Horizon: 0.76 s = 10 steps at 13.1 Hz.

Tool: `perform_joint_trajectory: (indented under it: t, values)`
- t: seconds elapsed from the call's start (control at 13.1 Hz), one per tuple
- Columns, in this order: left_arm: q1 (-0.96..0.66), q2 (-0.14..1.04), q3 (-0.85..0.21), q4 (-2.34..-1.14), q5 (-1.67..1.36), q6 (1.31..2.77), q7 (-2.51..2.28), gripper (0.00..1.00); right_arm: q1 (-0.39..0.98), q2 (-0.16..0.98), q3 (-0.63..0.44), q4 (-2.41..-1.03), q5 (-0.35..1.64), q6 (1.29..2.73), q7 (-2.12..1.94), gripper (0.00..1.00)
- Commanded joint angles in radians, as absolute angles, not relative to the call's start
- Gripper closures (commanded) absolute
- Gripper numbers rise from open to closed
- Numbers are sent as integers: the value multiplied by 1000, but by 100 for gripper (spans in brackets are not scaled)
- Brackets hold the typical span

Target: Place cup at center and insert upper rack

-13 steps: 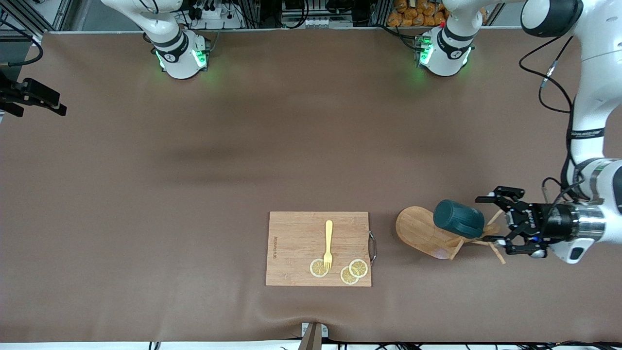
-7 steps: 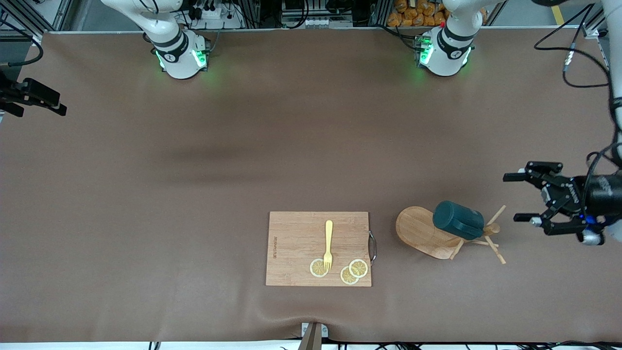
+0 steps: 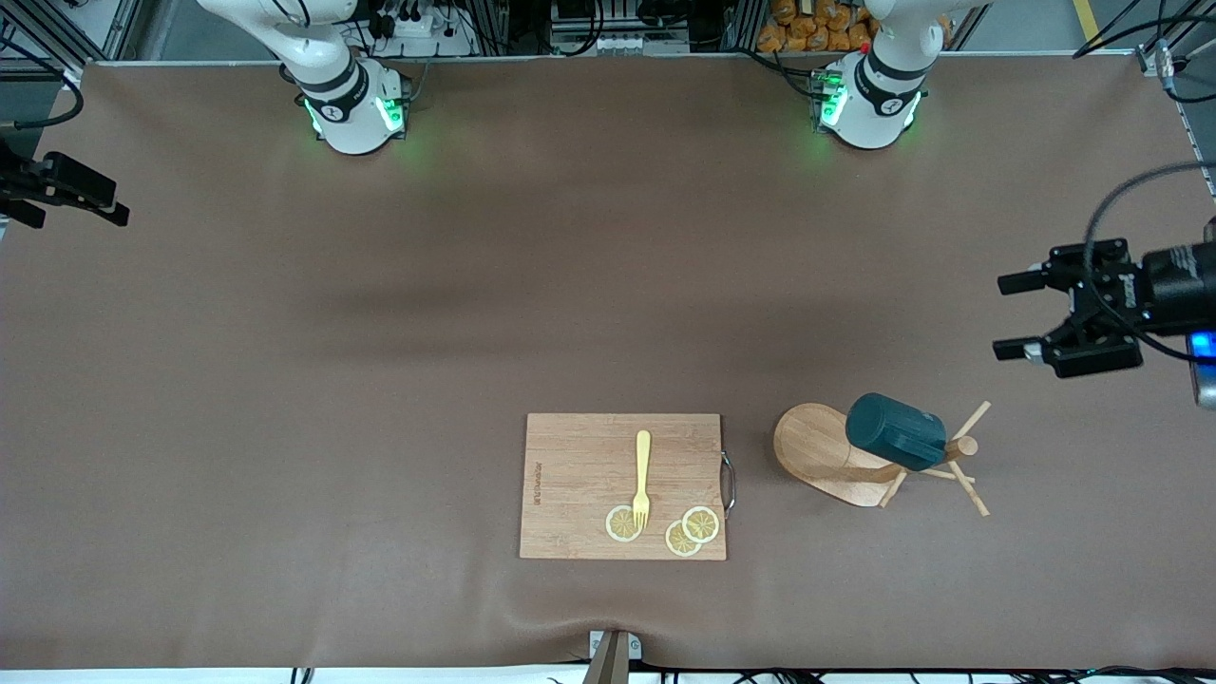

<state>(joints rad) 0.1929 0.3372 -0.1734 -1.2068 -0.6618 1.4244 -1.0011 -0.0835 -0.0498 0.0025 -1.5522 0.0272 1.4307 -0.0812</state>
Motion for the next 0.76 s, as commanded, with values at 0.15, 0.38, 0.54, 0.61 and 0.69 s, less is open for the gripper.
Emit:
perform_joint_trajectory:
  t: [0.15, 0.38, 0.54, 0.61, 0.69]
  values:
    - [63, 227, -169, -1250, -350, 1419, -850, 0, -78, -90, 2, -1551, 29, 1425, -92, 0]
    - [43, 203, -187, -1265, -220, 1385, -737, 0, -48, -101, -2, -1552, 28, 1424, -91, 0]
    - [41, 140, -187, -1353, -120, 1390, -567, 0, -37, -103, -12, -1551, 29, 1424, -92, 0]
    - [38, 121, -187, -1376, -80, 1390, -513, 0, -34, -103, -12, -1552, 29, 1425, -92, 0]
    - [37, 94, -183, -1412, -48, 1396, -455, 0, -32, -103, -12, -1552, 29, 1425, -91, 0]
